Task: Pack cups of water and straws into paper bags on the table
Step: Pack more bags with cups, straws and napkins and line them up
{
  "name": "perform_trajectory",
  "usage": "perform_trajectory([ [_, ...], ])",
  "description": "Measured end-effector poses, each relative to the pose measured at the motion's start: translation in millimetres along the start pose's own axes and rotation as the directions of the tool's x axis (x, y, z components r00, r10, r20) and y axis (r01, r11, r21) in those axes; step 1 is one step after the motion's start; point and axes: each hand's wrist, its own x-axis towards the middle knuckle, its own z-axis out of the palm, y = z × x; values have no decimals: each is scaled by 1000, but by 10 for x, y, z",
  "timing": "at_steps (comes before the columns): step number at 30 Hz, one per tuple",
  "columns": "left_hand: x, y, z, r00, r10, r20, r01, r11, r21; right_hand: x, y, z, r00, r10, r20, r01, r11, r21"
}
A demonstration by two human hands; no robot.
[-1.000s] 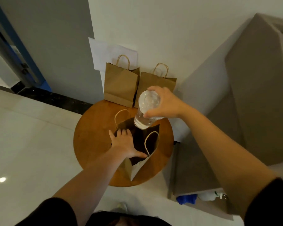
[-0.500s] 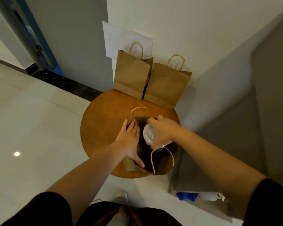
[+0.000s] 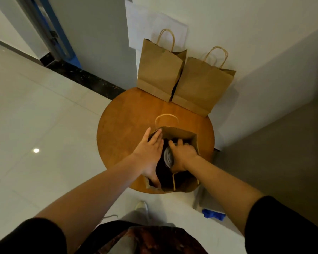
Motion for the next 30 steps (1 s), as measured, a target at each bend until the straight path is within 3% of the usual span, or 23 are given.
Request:
perform_trajectory([
  [4, -27, -68, 56, 1000, 1, 9, -2, 999, 49, 128, 38, 286, 999, -1, 42, -5, 991, 134],
  [10, -22, -41, 55, 999, 24, 22, -26, 998, 60, 275, 118, 494, 994, 27, 110, -45, 985, 168],
  [21, 13, -93, -106, 996, 88, 26, -86, 994, -70, 248, 166, 429, 988, 45, 149, -82, 964, 251],
  [30, -60, -22, -575, 993, 117, -17, -118, 955, -274, -358, 220, -121, 973, 102, -205, 23, 847, 531],
])
